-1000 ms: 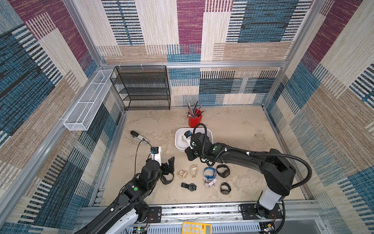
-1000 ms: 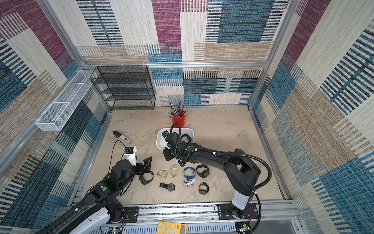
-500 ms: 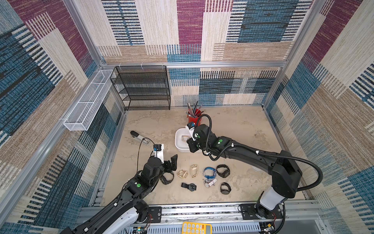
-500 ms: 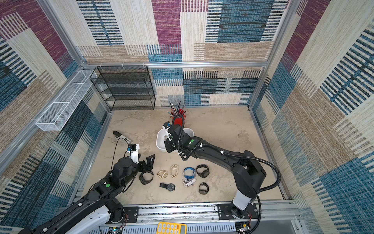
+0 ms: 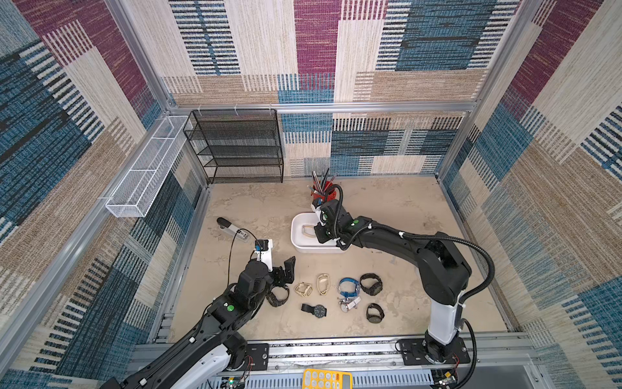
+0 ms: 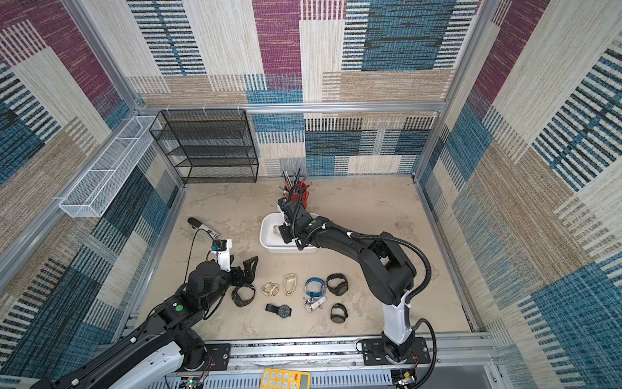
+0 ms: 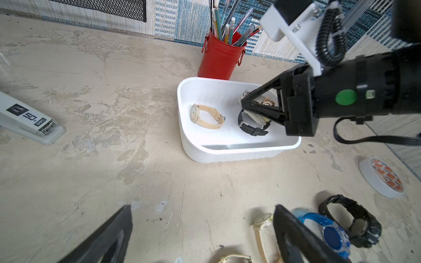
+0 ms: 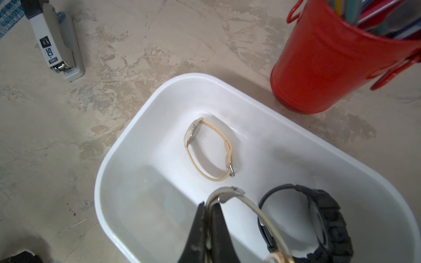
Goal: Put the watch into the storage box
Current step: Place the watch in the storage box.
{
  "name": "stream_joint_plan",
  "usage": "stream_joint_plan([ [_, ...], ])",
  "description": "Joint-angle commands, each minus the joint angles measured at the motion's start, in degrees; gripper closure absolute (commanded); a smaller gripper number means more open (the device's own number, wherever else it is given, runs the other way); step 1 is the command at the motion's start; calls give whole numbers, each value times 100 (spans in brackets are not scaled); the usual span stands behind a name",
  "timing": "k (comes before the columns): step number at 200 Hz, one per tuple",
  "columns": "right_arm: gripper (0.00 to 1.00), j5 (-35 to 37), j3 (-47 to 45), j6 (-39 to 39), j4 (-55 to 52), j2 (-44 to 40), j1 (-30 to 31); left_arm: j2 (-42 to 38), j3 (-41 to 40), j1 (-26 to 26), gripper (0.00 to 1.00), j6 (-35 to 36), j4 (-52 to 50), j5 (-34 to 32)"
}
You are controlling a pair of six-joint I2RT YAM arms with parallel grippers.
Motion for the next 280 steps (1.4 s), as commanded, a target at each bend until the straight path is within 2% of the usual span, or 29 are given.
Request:
stream_joint_plan([
  [1,100,-67,176,-126,218,268,-54,-46,37,1,3,-14,-44,26],
  [103,100,-63,641,-214,462,1183,-238,-258,-71,1,3,-84,-185,-150],
  [138,95,-185,753,-215,454,1308,-247,-260,-21,-1,3,-128,-264,-145],
  [148,91,-204,717,-202,485,1275,-247,-255,-44,1,3,-111,-238,-167],
  [165,78,-285,678,-172,491,1126,-247,-258,0,1,3,-143,-289,-213],
  [183,53,-413,515,-154,633,800,-247,-249,24,1,3,-150,-288,-215],
  [196,42,-454,437,-124,673,600,-249,-217,-13,1,3,-120,-179,-248],
  [234,24,-642,-105,54,825,-193,-247,-30,72,1,3,-181,-134,-285],
  [255,17,-721,-694,132,1077,-727,-247,120,39,1,3,-250,-22,-363],
  [280,1,-858,-1731,228,1722,-1562,-247,240,83,1,3,-361,15,-304],
])
